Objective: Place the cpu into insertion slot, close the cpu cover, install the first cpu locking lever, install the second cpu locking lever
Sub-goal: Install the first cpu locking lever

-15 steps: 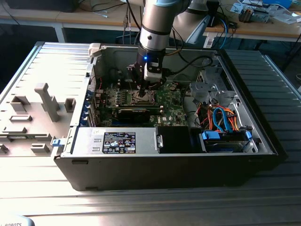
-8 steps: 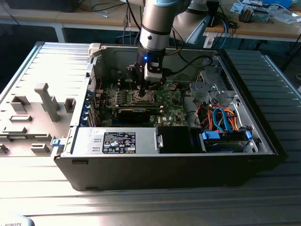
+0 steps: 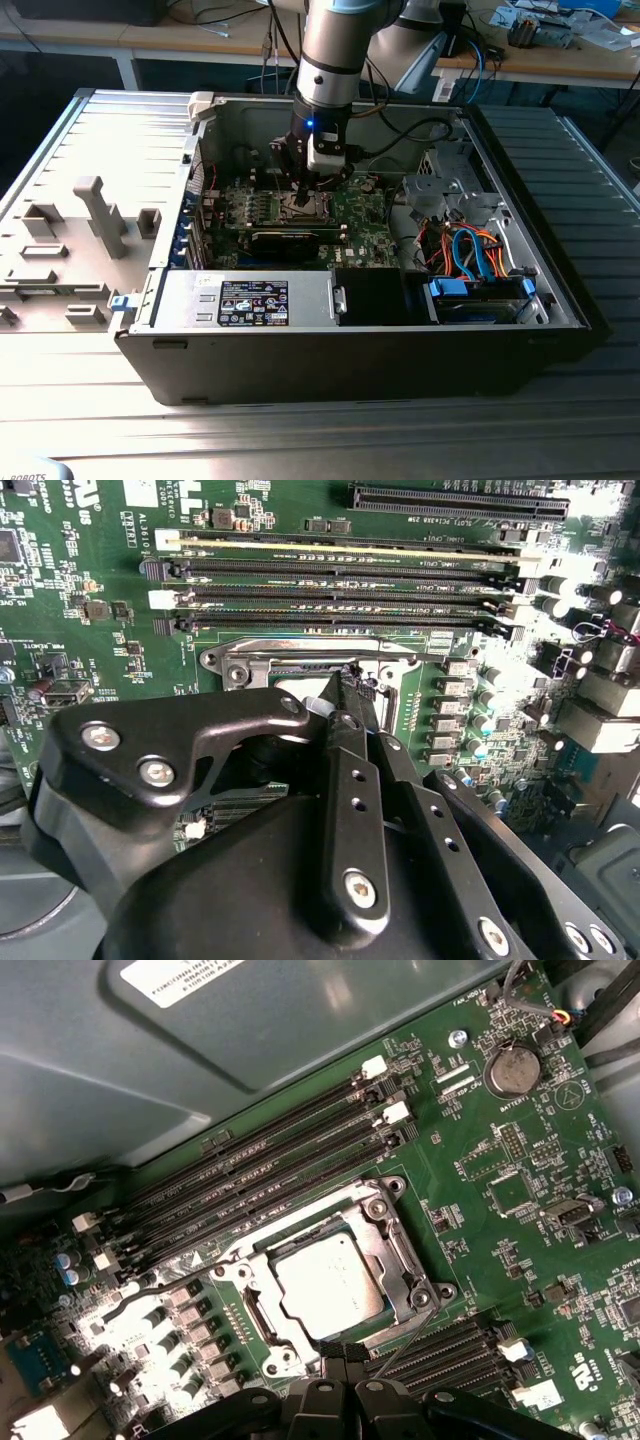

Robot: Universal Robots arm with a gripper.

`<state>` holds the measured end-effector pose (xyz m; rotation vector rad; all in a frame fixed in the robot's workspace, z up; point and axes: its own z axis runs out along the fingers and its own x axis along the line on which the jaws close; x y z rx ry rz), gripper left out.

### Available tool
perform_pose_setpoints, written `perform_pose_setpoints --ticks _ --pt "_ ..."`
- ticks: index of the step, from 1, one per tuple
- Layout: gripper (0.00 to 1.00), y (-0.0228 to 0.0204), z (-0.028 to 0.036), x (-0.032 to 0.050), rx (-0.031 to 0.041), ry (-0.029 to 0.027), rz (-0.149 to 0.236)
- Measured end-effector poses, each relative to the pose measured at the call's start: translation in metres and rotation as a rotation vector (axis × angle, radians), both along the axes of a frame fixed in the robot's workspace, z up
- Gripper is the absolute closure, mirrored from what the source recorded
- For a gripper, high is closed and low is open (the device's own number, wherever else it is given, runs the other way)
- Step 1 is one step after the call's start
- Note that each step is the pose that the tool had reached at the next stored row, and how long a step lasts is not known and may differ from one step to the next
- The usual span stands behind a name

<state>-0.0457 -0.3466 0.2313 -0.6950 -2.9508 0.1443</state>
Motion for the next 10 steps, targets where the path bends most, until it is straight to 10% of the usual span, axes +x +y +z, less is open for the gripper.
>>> perform_pose_setpoints --ticks 10 --pt "0.89 0.0 0.0 0.0 0.0 0.0 0.008"
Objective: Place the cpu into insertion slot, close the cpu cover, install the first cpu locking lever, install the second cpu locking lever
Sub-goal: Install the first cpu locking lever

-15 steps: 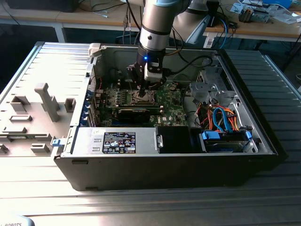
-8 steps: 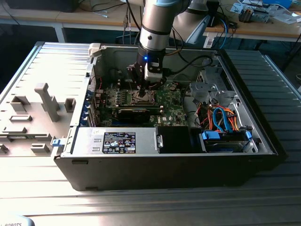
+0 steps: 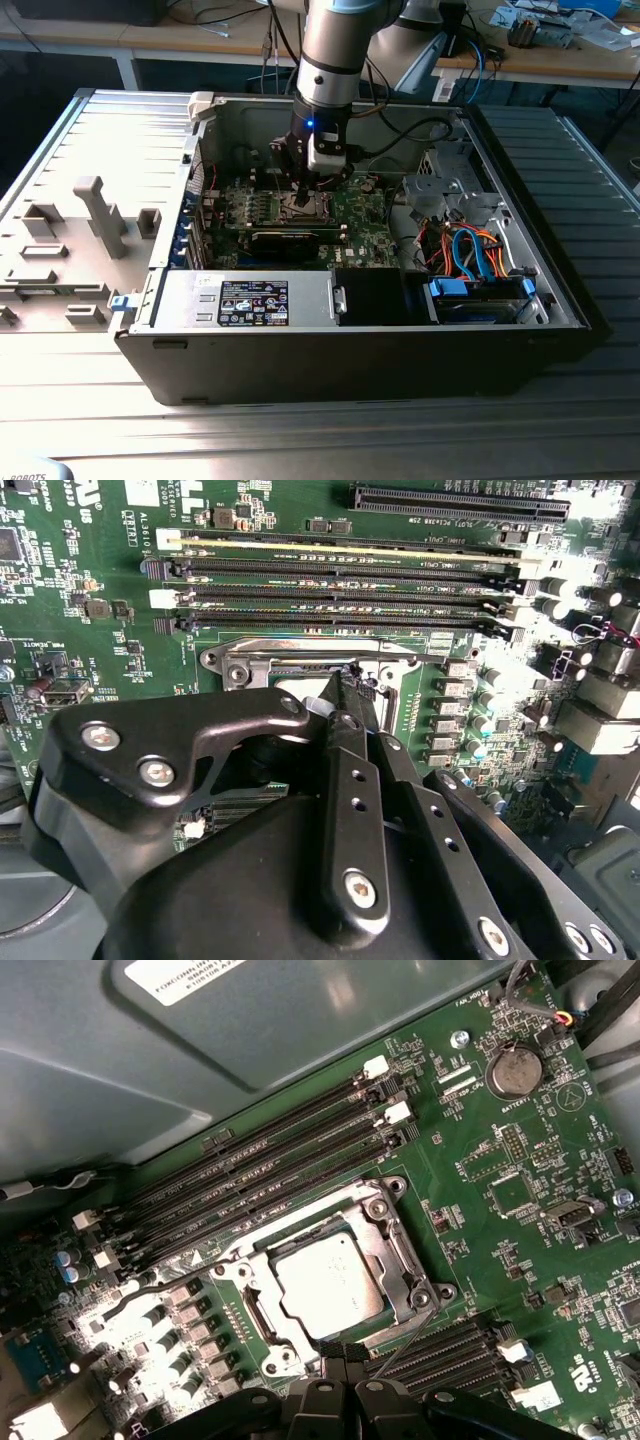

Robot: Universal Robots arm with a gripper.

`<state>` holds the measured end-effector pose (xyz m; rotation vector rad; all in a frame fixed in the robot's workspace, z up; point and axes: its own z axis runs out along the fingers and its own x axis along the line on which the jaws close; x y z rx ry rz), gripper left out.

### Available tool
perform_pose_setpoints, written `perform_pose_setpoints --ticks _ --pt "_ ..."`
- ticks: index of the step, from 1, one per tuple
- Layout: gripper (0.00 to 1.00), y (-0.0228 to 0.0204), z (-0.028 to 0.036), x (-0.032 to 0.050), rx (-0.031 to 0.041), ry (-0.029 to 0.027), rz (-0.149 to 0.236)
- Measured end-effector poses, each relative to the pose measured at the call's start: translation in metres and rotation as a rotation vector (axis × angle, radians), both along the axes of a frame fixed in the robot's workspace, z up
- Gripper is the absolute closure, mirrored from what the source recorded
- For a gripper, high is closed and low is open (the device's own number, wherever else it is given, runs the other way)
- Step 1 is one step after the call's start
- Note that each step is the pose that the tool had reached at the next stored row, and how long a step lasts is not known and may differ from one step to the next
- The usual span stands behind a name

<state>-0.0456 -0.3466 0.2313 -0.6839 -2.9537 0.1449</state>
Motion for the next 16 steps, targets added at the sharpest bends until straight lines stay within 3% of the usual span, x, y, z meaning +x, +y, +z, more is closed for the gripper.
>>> perform_pose_setpoints --ticks 16 --pt "0.89 0.0 0.0 0.0 0.0 0.0 0.014"
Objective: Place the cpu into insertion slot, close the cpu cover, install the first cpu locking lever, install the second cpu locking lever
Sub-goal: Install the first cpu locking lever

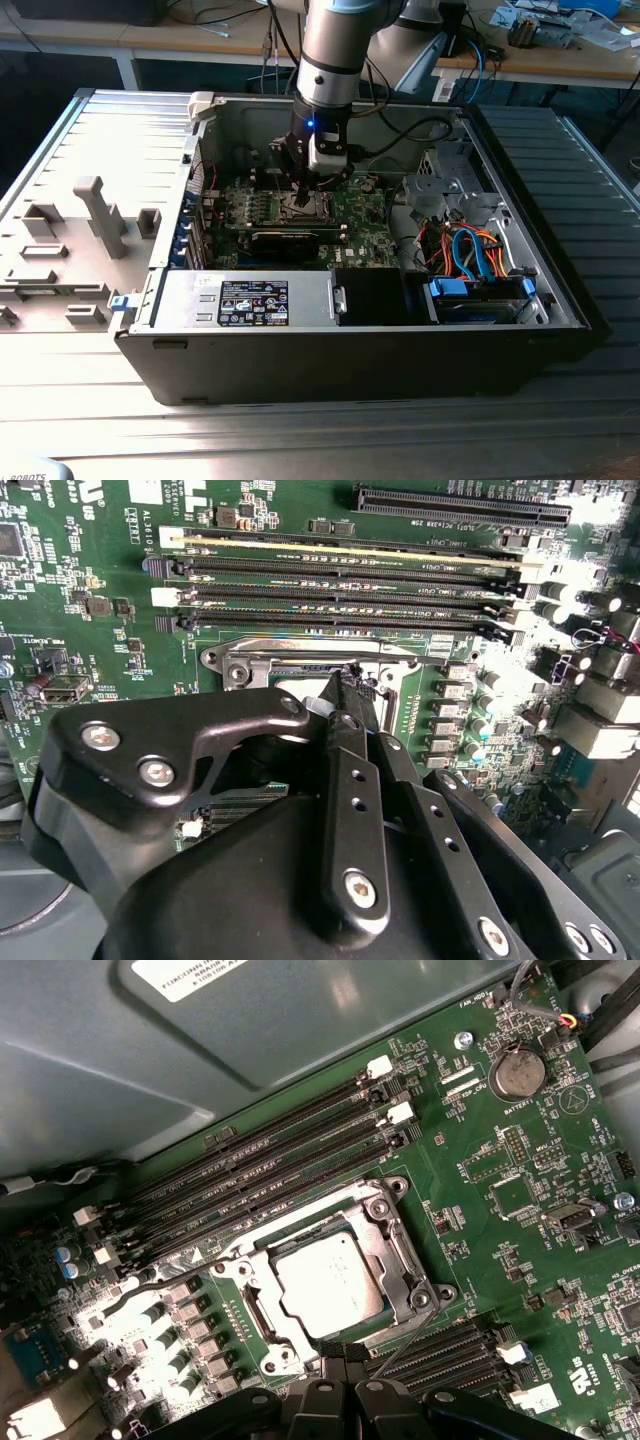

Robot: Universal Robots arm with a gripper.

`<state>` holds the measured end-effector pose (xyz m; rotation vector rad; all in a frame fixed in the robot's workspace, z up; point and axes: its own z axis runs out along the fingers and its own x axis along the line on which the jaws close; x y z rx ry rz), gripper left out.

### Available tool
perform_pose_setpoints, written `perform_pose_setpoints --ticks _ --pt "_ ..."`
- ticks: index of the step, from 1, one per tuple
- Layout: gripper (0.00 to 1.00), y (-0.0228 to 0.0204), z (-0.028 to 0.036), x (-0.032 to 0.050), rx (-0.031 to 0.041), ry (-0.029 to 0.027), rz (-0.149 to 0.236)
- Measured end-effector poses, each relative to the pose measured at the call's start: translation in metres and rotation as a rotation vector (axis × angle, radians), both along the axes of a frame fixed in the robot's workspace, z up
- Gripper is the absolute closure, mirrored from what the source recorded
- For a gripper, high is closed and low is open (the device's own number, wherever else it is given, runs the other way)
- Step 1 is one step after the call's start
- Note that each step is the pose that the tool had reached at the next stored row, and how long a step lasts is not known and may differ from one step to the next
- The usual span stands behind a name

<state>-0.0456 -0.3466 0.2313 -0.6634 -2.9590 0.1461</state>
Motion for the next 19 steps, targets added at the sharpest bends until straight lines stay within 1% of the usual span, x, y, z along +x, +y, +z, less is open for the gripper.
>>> perform_pose_setpoints --ticks 19 --pt "0.89 0.0 0.0 0.0 0.0 0.0 0.009"
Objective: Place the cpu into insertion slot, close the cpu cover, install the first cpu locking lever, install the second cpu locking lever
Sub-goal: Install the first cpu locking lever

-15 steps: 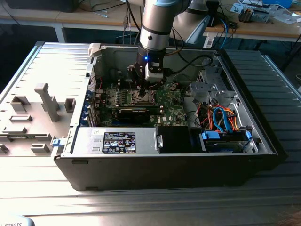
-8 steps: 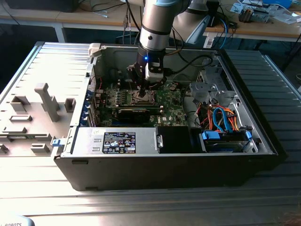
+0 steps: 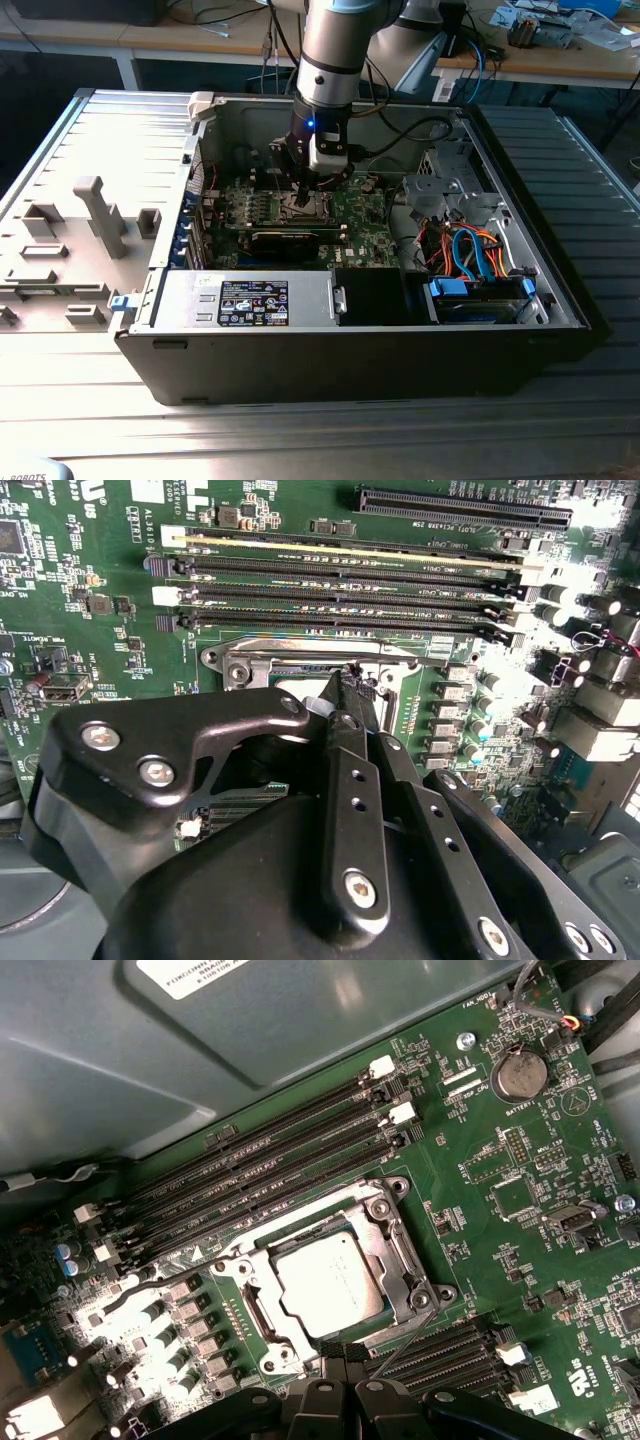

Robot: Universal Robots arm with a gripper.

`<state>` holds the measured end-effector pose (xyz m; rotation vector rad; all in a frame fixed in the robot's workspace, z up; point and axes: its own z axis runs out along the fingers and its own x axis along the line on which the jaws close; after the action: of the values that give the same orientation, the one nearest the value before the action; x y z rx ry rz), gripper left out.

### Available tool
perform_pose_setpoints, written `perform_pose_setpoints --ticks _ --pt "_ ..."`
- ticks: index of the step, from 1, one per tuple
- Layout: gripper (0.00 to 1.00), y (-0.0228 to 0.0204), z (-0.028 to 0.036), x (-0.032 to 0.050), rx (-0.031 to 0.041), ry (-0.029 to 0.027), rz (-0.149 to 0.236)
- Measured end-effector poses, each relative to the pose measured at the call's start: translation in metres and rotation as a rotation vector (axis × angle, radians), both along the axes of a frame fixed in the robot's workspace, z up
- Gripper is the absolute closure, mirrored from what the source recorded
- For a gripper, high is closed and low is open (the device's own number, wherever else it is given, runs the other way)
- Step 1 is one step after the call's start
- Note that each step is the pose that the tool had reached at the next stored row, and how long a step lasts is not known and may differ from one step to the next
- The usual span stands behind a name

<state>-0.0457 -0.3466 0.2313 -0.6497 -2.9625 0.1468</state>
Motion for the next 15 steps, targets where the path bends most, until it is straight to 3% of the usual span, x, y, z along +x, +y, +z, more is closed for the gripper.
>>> perform_pose_setpoints --ticks 15 --pt "0.89 0.0 0.0 0.0 0.0 0.0 0.007"
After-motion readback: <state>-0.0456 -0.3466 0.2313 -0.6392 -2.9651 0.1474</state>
